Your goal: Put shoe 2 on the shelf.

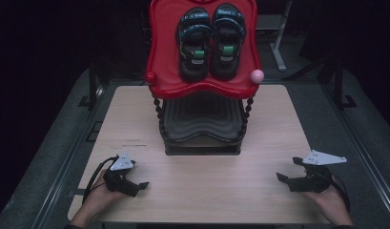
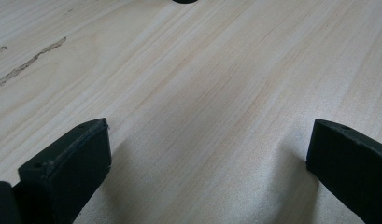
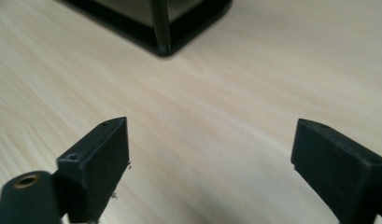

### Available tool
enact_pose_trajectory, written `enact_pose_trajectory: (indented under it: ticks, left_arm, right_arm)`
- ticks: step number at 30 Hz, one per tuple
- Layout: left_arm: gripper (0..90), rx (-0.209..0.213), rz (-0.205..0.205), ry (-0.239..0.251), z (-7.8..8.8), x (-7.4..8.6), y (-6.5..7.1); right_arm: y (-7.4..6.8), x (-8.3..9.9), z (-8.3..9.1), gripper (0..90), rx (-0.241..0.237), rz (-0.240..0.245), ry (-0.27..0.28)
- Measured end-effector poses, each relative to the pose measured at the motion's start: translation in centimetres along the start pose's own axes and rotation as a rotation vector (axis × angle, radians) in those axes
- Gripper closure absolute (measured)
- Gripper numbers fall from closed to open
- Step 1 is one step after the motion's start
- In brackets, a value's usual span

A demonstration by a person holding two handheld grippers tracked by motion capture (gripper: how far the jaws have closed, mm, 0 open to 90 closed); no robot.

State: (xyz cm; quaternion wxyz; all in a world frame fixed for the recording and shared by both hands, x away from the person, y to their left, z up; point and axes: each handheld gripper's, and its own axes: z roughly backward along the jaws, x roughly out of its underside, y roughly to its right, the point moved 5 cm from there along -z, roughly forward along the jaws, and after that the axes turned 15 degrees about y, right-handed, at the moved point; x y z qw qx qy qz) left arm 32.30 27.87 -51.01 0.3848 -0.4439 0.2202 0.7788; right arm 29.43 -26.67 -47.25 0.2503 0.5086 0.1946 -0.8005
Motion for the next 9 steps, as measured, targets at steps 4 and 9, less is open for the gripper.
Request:
enact_pose_trajectory:
  ticks: [4, 9]
  left_arm:
    - [0.0, 0.0, 0.001, 0.0, 0.0, 0.0, 0.0]
    - [0.0, 0.002, -0.001, -0.001, 0.0, 0.0, 0.0]
  right_arm:
    - [0.0, 1.6, -0.3, 9.3, 0.006, 0.004, -0.046]
    - [-0.2, 2.6, -0.9, 7.3, 0.018, 0.016, -0.085]
